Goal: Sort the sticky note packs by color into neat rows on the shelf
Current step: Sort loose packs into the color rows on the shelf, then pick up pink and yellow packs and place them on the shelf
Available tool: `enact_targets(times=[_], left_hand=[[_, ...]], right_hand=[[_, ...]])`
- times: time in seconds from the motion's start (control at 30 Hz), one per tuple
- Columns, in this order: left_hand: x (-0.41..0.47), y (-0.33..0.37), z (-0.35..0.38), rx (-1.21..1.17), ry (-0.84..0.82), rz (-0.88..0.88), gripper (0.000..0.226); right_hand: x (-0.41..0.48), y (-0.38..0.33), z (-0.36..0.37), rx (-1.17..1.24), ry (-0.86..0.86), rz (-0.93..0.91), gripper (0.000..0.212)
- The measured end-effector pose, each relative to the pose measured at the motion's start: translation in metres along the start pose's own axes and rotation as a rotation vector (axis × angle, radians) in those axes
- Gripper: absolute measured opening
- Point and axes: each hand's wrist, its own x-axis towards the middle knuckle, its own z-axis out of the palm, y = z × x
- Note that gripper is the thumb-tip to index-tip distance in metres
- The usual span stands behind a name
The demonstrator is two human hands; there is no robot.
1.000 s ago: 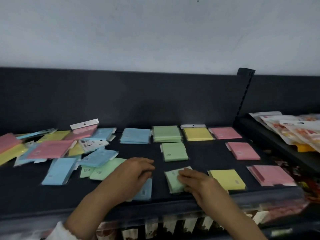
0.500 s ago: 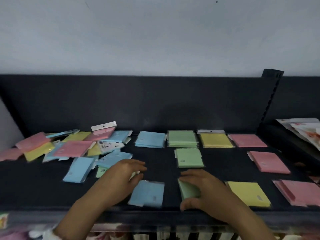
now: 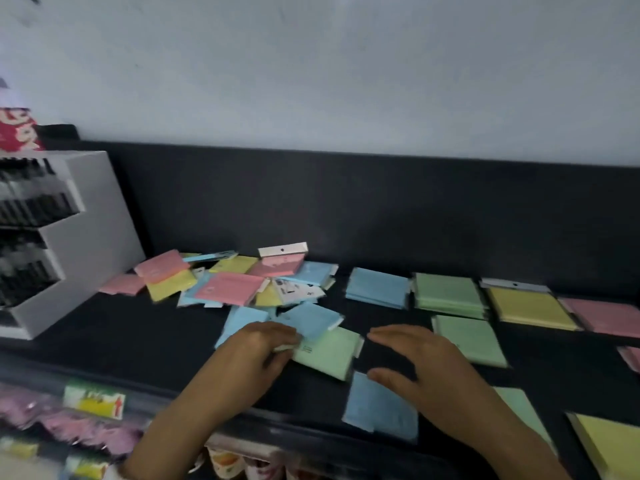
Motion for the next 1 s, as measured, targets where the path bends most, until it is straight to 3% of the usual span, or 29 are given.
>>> enact_targets(times=[0.27, 0.67, 0.87, 1.0], left_hand=[[-0.010, -0.092, -0.036, 0.022, 0.017, -0.023, 0.029], [0.016, -0.258, -0.118, 0.114, -0.011, 0.012, 0.046], [0.050, -0.303, -0.106, 0.164, -0.026, -0.110, 0.063], [0.059, -0.309, -0.091, 0.151, -0.004, -0.202, 0.078]], right_hand=[[0.069, -0.067, 0.059, -0.047, -0.062, -0.052, 0.052], [0.192, -0.161, 0.122, -0.201, -0.096, 0.146, 0.056], [0.232, -0.185, 0.146, -0.295, -0.103, 0.248, 0.057], [0.251, -0.200, 0.160, -0.319, -0.095, 0.215, 0.043]])
